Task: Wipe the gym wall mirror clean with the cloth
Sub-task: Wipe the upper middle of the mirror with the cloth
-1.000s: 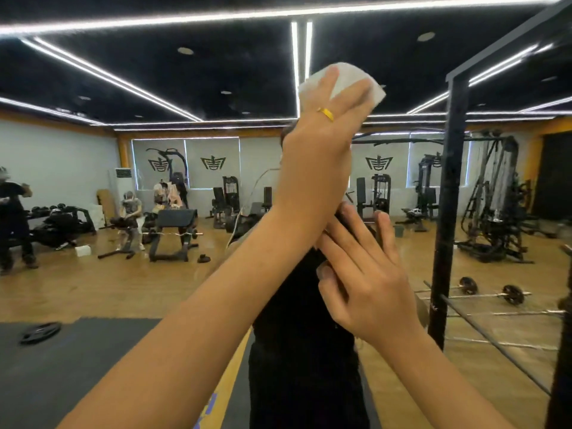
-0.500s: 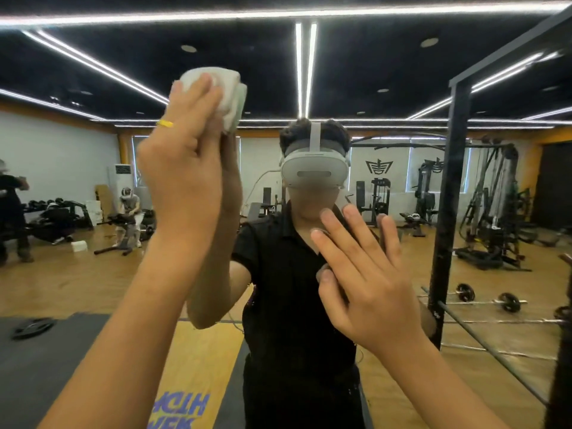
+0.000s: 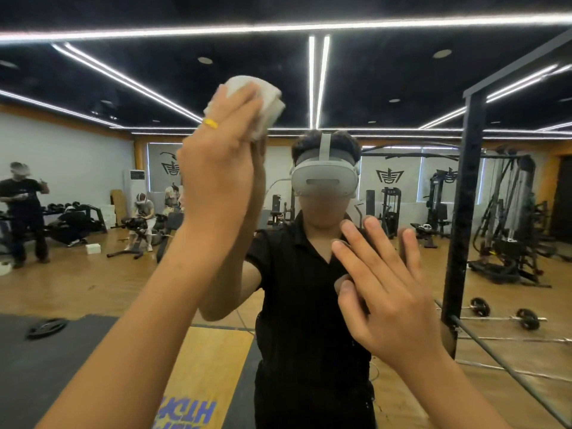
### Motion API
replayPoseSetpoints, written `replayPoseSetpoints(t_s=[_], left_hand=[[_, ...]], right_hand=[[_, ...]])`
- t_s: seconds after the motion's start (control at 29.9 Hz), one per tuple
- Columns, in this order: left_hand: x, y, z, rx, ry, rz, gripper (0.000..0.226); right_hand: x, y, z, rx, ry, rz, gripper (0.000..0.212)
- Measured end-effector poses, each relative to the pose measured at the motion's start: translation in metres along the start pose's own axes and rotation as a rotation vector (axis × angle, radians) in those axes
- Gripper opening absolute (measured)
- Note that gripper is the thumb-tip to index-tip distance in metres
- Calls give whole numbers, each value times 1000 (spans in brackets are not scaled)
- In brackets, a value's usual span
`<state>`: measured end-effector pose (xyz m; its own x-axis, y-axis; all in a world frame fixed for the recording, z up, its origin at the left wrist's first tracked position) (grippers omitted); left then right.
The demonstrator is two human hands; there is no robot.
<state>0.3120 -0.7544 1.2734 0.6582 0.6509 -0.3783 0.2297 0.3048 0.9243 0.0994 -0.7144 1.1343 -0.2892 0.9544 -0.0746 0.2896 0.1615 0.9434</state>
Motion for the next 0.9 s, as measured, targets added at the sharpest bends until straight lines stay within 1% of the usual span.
replayPoseSetpoints(t_s=[0.07, 0.13, 0.17, 0.3, 0.4, 0.5, 0.53, 0.57, 0.64, 0.7, 0.77, 0.84, 0.9], left_hand=[[-2, 0, 3, 74, 14, -45, 34], [-11, -1, -14, 92, 17, -82, 30], [-17, -3, -27, 65, -2, -77, 30], [-31, -19, -61, -91, -91, 79, 40], [-24, -15, -39, -103, -88, 53, 42], [-5, -5, 4, -56, -2, -19, 29], [3, -3, 15, -13, 7, -51, 30], [8, -2, 20, 37, 13, -76, 33], [7, -4, 9, 129, 16, -100, 31], [-1, -10, -15, 152, -12, -84, 34], [-10, -21, -30, 68, -61, -21, 41], [-7, -27, -23, 12, -80, 52, 44], [7, -25, -1, 35, -74, 65, 38]], right_hand=[[0, 0, 1, -5, -1, 5, 48], [0, 0, 1, -8, 3, 10, 47], [0, 0, 1, -6, 2, 8, 47], [1, 1, 2, -2, 1, 3, 47], [2, 1, 2, 1, 0, 10, 47], [1, 1, 1, -3, 3, 22, 47], [0, 1, 1, -1, 5, 23, 47], [-1, 1, 1, 1, 4, 22, 46], [-1, 0, 1, 5, -12, 18, 46], [0, -1, 1, 14, -22, 18, 46], [1, 0, 1, 18, -27, 24, 47], [0, 0, 2, 19, -30, 25, 46], [0, 0, 3, 12, -30, 21, 46]])
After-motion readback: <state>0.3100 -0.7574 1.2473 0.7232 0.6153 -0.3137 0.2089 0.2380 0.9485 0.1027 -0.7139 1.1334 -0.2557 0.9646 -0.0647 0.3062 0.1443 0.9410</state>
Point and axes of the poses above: each hand's wrist, its own y-axis towards the middle knuckle, its own x-axis out of the back of the hand, z = x × y, the point moved 3 cm from there along y, towards the middle knuckle, and after that the axes turned 14 degrees about -z, right-handed, at the moved point
